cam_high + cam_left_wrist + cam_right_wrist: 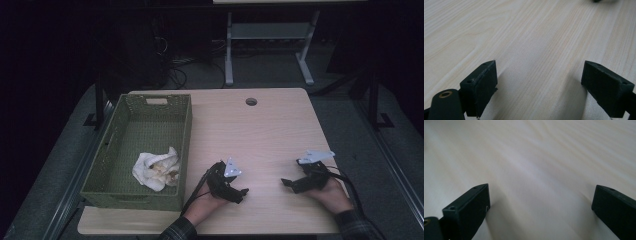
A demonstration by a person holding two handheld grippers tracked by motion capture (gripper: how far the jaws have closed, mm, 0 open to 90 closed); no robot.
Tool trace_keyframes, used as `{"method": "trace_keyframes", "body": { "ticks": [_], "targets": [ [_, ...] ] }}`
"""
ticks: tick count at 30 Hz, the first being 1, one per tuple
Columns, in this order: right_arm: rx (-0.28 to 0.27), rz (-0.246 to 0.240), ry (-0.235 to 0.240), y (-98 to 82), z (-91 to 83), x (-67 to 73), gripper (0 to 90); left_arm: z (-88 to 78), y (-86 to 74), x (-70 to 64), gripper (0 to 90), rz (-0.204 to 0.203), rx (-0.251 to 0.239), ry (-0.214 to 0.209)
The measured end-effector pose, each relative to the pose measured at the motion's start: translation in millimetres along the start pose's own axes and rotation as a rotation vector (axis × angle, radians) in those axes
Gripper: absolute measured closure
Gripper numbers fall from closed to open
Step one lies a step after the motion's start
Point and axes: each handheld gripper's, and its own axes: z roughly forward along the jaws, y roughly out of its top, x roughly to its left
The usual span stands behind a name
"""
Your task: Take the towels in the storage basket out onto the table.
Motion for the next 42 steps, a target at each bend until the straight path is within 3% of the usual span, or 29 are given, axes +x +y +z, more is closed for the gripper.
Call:
{"method": "trace_keyframes", "body": {
  "ticks": [5, 15, 24, 33, 42],
  "targets": [
    [0.003, 0.015, -0.015, -20.1, -20.2, 3.5, 1.3, -0.1, 0.0, 0.1, 12.6, 0.000, 0.001, -0.002],
    [0.001, 0.011, -0.013, -18.6, -18.6, 2.8, 1.3, -0.5, -0.3, 0.2, 12.7, -0.001, -0.001, 0.000],
    [0.001, 0.011, -0.012, -18.6, -18.6, 2.7, 1.3, -8.7, 5.4, 3.0, 12.8, -0.039, 0.017, -0.009],
    [-0.002, 0.011, -0.013, -18.7, -18.4, 2.8, 1.3, -24.0, 11.9, 8.2, 13.0, -0.073, -0.012, 0.023],
    [-0.002, 0.011, -0.013, -18.7, -18.4, 2.8, 1.3, -32.1, 16.6, 11.8, 13.0, -0.079, 0.009, 0.039]
  ]
}}
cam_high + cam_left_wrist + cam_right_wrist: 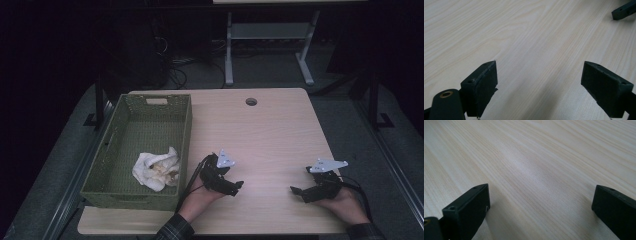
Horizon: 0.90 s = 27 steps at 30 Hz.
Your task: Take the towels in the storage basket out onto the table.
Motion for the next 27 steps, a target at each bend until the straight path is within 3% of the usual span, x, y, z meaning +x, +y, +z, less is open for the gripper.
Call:
{"method": "trace_keyframes", "body": {
  "ticks": [6, 17, 27],
  "targets": [
    [0.000, 0.001, 0.000, 0.0, 0.0, 0.1, 1.3, -3.3, 3.1, -2.3, 13.1, 0.012, 0.022, 0.018],
    [0.000, 0.001, 0.000, 0.0, 0.0, 0.1, 1.3, -19.2, 11.6, 1.1, 13.1, 0.000, 0.004, 0.029],
    [0.000, 0.001, 0.000, 0.0, 0.0, 0.1, 1.3, -29.7, 18.4, 3.5, 13.2, -0.020, -0.008, 0.001]
  ]
}}
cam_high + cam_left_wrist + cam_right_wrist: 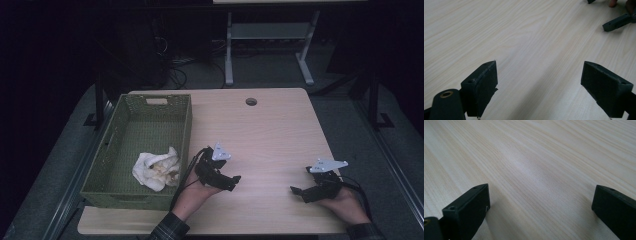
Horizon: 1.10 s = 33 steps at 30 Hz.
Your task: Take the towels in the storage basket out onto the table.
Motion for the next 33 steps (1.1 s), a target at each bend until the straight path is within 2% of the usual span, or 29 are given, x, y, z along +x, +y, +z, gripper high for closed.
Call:
{"method": "trace_keyframes", "body": {
  "ticks": [5, 12, 20, 22, 28, 33],
  "targets": [
    [0.000, 0.001, 0.000, 0.0, 0.0, 0.0, 1.3, -3.4, 6.3, 0.9, 13.2, 0.003, 0.002, -0.028],
    [0.000, 0.001, 0.000, 0.0, 0.0, 0.1, 1.3, -6.7, 11.5, 1.5, 13.2, 0.004, 0.009, -0.045],
    [-0.001, 0.000, 0.000, 0.0, 0.0, 0.0, 1.3, -18.2, 25.4, 4.8, 13.6, 0.003, 0.007, -0.058],
    [-0.001, 0.001, 0.000, 0.0, 0.0, 0.1, 1.3, -22.0, 28.2, 6.7, 15.8, 0.007, 0.005, -0.067],
    [0.000, 0.002, 0.000, 0.1, 0.1, 0.1, 1.3, -30.7, 35.0, 14.9, 15.7, -0.001, -0.006, -0.072],
    [0.000, 0.002, 0.000, 0.2, 0.2, 0.1, 1.3, -37.1, 39.3, 20.5, 14.6, 0.008, -0.006, -0.074]
  ]
}}
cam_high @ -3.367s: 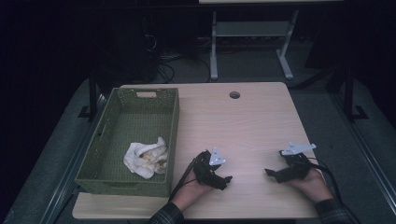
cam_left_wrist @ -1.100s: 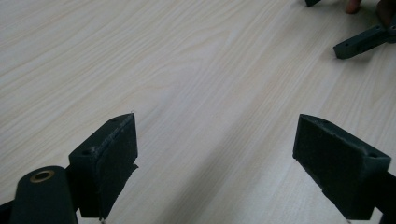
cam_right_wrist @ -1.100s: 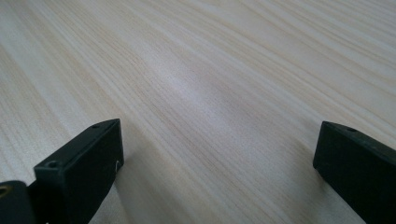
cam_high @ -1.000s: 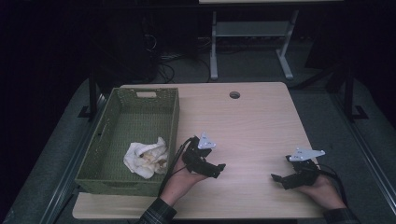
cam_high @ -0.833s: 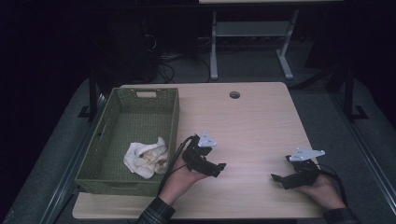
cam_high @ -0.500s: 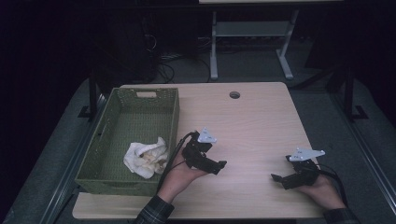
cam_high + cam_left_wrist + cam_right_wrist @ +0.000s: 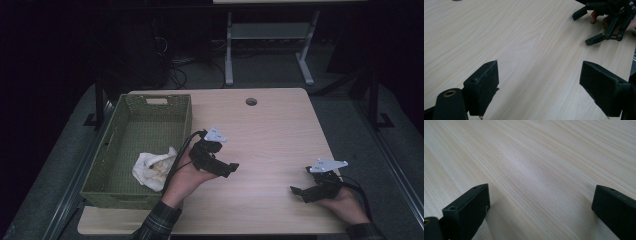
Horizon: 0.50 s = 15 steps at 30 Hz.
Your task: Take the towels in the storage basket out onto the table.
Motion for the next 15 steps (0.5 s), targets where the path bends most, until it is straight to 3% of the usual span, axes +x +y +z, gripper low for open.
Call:
{"method": "trace_keyframes", "body": {
  "ticks": [15],
  "targets": [
    [0.000, 0.000, 0.001, 0.1, 0.0, 0.0, 1.3, -31.0, -1.6, 17.6, 13.6, 0.014, -0.008, 0.006]
  ]
}}
